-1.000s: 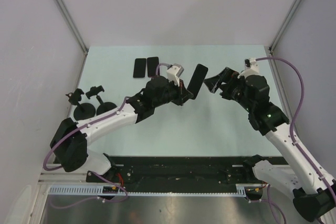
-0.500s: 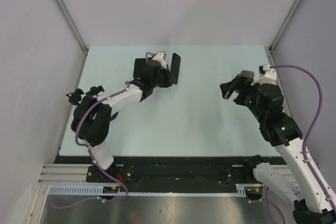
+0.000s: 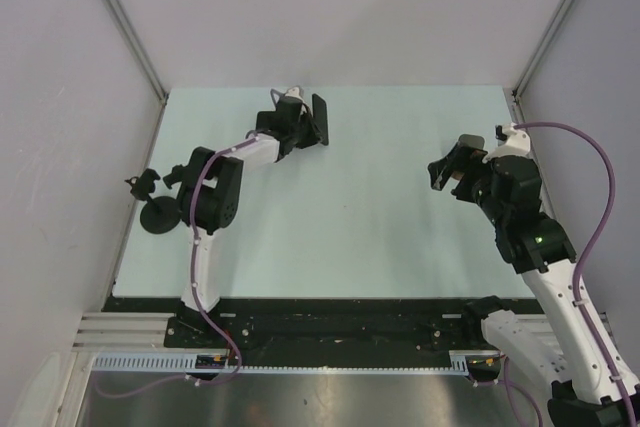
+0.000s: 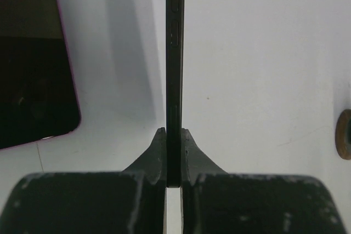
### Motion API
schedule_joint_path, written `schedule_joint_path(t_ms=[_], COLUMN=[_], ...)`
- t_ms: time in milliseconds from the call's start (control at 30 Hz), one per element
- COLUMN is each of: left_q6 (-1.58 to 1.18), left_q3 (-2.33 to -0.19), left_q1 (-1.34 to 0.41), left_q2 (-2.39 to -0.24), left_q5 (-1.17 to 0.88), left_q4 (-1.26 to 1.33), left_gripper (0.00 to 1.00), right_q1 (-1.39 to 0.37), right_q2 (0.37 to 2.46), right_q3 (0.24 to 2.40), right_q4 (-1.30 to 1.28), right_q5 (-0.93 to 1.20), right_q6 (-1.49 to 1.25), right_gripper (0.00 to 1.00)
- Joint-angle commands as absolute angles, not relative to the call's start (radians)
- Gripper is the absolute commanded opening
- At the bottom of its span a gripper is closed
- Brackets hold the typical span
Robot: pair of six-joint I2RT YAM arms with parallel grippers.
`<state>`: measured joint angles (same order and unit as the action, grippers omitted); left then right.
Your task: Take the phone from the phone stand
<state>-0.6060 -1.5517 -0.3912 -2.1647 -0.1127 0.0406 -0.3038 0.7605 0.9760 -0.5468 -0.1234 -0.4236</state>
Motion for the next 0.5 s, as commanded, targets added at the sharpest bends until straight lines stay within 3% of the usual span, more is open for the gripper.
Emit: schedule_joint_path(t_ms=[0, 333, 467], left_q6=[-0.686, -0.765, -0.819], left_q3=[-1.634, -1.672, -1.657], left_q1=[-0.364, -0.341, -0.327], left_q2=[-2.204, -2.293, -2.301], left_q5=[-0.132, -0.239, -0.259], left_q4=[0.068, 0.064, 0.064], left_gripper=[0.00, 0.00, 0.09], right_q1=[-0.290, -0.273, -0.265], right_q2=[0.767, 0.798, 0.799], right_q3=[0.974, 0.969, 0.968], right_q4=[-0.528, -0.518, -0.515], right_q5=[-0.104, -0.086, -0.078], right_q6=[-0.403, -0.408, -0.410], right_gripper=[1.00, 1.00, 1.00])
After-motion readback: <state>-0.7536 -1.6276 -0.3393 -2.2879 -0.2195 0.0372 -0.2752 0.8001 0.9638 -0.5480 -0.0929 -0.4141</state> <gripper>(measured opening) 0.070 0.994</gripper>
